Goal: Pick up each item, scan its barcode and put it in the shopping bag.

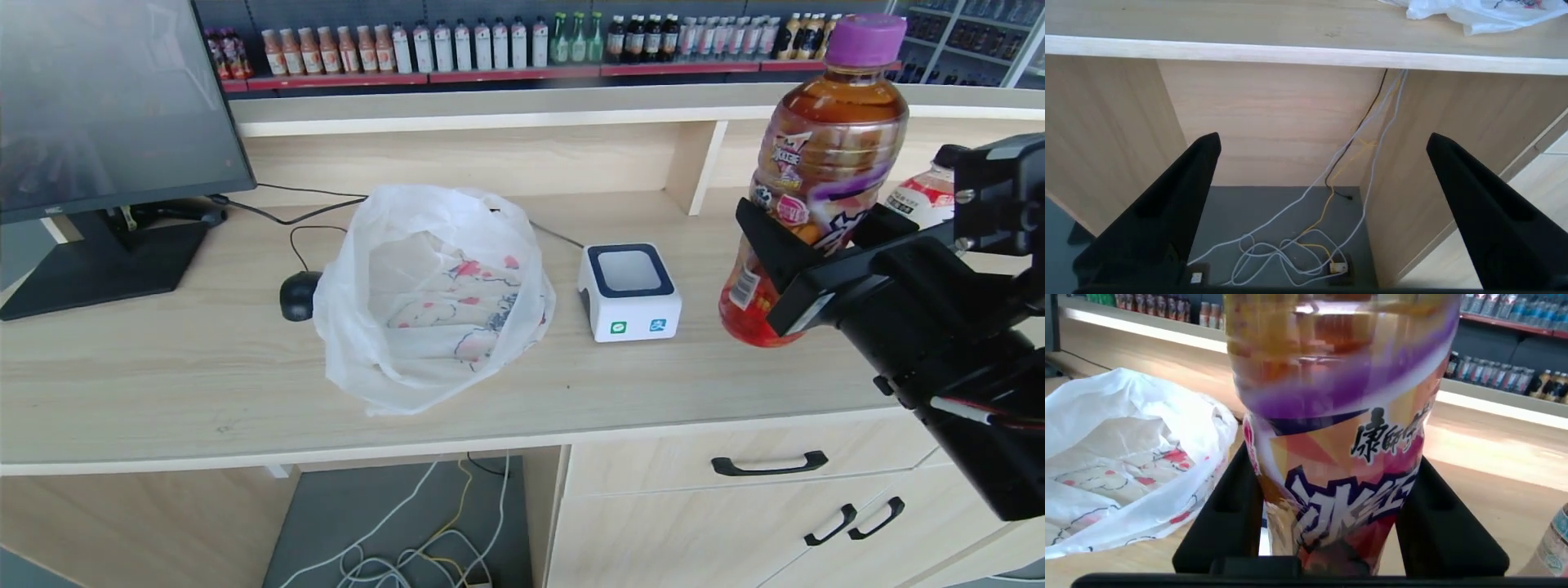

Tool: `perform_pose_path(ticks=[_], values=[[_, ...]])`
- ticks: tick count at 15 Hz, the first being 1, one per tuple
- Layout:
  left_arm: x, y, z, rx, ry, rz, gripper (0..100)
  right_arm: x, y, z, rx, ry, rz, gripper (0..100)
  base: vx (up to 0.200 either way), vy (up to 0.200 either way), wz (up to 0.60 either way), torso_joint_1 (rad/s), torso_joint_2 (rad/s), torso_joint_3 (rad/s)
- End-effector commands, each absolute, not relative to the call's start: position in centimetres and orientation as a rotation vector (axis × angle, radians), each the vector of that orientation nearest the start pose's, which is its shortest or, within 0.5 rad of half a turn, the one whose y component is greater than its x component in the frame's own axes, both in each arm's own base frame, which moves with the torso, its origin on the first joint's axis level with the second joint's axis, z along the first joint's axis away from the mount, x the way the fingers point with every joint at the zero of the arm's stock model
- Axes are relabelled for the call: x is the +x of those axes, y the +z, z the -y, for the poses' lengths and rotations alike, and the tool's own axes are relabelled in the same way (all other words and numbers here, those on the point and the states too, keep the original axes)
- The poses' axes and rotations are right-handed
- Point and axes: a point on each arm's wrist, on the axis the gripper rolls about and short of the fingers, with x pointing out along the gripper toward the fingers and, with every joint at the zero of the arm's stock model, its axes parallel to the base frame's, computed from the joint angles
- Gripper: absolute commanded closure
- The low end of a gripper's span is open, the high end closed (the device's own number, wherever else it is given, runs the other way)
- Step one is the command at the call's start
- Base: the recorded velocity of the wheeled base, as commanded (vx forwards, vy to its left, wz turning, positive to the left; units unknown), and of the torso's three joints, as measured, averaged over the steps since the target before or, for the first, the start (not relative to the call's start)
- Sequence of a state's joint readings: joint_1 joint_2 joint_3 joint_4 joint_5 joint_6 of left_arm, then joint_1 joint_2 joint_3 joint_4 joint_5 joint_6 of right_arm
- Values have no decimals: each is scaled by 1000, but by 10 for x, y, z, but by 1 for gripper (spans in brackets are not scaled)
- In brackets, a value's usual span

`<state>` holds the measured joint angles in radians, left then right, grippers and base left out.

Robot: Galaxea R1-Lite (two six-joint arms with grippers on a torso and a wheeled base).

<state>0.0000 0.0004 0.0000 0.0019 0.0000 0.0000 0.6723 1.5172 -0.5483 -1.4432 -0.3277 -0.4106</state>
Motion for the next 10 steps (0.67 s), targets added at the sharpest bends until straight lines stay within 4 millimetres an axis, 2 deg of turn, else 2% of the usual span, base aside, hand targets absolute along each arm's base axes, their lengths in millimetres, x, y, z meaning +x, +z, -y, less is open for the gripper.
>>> perform_pose_path(ticks=[1,6,10], values=[[-23,75,0,0,0,-2,0,196,247,-147,-169,239,485,100,0,0,0,0,0,0],[-23,75,0,0,0,-2,0,214,237,-160,-229,214,450,100,0,0,0,0,0,0],[-23,75,0,0,0,-3,0,231,249,-169,-252,200,417,100,0,0,0,0,0,0]])
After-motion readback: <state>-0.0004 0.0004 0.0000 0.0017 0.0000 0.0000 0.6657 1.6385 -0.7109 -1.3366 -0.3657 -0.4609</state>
